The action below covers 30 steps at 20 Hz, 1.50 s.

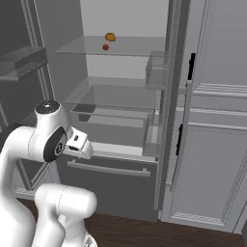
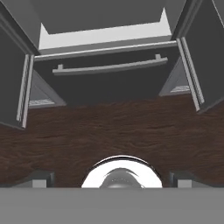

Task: Take the strawberry from the fridge and place it on top of the pancake, located on the dining counter.

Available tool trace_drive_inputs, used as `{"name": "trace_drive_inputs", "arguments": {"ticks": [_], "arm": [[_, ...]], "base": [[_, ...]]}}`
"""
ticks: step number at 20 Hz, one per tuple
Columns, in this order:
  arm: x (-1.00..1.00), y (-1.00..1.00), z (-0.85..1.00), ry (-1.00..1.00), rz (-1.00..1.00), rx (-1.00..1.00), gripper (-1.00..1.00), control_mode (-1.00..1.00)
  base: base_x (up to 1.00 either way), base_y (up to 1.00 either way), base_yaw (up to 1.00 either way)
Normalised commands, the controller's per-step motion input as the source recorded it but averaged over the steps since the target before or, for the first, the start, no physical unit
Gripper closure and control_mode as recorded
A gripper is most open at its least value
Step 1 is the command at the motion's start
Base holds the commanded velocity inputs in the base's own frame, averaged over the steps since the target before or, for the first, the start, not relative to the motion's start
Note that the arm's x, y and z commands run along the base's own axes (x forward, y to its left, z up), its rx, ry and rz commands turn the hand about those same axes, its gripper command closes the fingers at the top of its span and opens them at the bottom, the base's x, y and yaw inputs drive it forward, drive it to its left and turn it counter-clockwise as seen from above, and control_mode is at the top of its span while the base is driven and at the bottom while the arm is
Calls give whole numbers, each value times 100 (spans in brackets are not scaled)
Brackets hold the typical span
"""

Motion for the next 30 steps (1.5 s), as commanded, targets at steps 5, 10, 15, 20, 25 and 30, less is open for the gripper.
{"name": "trace_drive_inputs", "arguments": {"ticks": [5, 10, 15, 20, 25, 30], "arm": [[0, 0, -25, 1, 8, -20, -100, -100], [0, 0, -12, 2, 1, -4, -100, -100], [0, 0, 0, 0, 0, 0, -100, -100], [2, 6, 0, 0, 0, 0, -100, 100], [0, 0, 0, 0, 0, 0, -100, 100], [0, 0, 0, 0, 0, 0, -100, 100]], "base": [[0, 0, 0], [0, 0, 0], [0, 0, 0], [5, 8, -1], [27, 32, -15], [42, 17, -21]]}}
